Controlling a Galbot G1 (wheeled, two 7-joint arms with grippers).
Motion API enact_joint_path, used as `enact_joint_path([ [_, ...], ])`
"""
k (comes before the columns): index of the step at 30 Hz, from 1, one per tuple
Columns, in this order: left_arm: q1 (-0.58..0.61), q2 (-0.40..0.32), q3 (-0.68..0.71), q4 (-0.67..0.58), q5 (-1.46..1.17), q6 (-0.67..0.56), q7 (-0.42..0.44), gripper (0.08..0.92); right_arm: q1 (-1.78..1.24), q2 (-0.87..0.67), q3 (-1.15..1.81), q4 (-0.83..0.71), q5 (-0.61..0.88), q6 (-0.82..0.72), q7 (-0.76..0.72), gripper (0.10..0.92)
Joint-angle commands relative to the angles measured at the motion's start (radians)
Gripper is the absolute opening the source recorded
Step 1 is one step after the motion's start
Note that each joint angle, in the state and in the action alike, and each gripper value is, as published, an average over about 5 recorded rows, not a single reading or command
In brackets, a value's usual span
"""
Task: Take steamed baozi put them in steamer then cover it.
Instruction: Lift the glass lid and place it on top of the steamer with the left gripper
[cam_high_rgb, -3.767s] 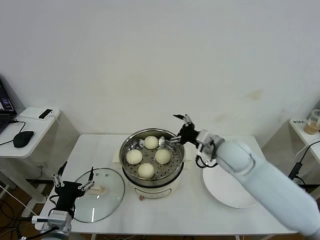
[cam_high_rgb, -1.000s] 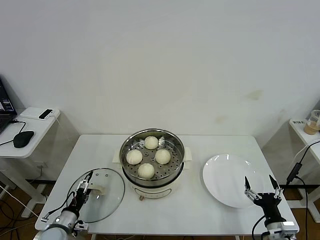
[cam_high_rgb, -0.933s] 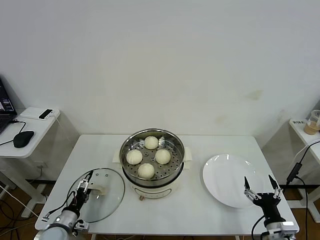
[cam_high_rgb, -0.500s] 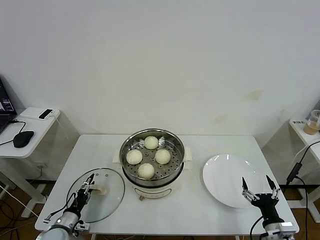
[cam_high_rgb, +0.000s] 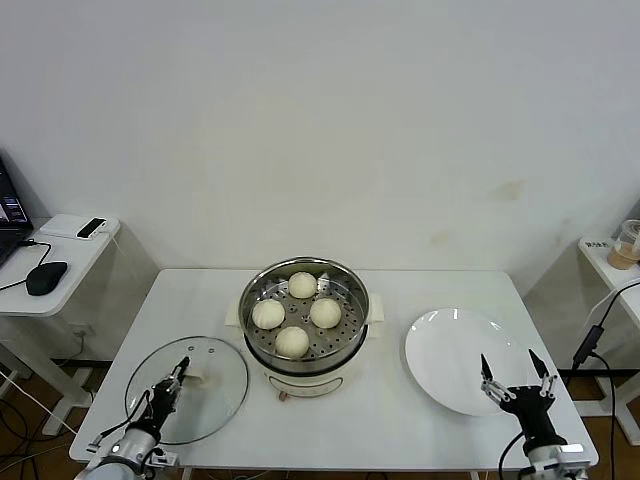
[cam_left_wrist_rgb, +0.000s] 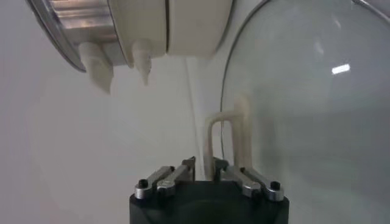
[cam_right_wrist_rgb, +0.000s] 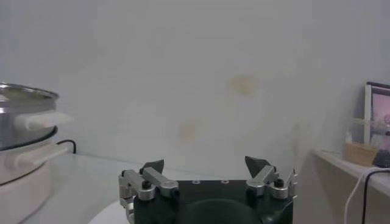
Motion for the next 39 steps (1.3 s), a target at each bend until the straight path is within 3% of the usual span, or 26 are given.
enact_joint_path([
  [1,0.05,-0.004,-0.028,-0.07,-0.029,0.043,-0.073,0.14,0.001,-0.003,-0.005,0.003,-0.005,0.005,-0.004,0.823],
  [12,0.124,-0.004,-0.13,-0.26,-0.151,0.178,-0.055,0.134,0.001,-0.033,-0.017,0.004,-0.006,0.006,-0.009,0.823],
  [24,0.087,0.1,-0.229,-0.37,-0.147,0.283,0.167,0.134,-0.011,-0.041,-0.024,0.019,-0.036,0.025,-0.017,0.823],
  [32,0.054,0.166,-0.143,-0.475,-0.201,0.367,0.29,0.134,-0.04,-0.036,-0.033,0.028,-0.068,0.044,-0.015,0.823],
  [39,-0.068,0.215,0.064,-0.547,-0.312,0.489,0.337,0.134,-0.047,-0.024,-0.065,0.021,-0.102,0.055,-0.009,0.823],
])
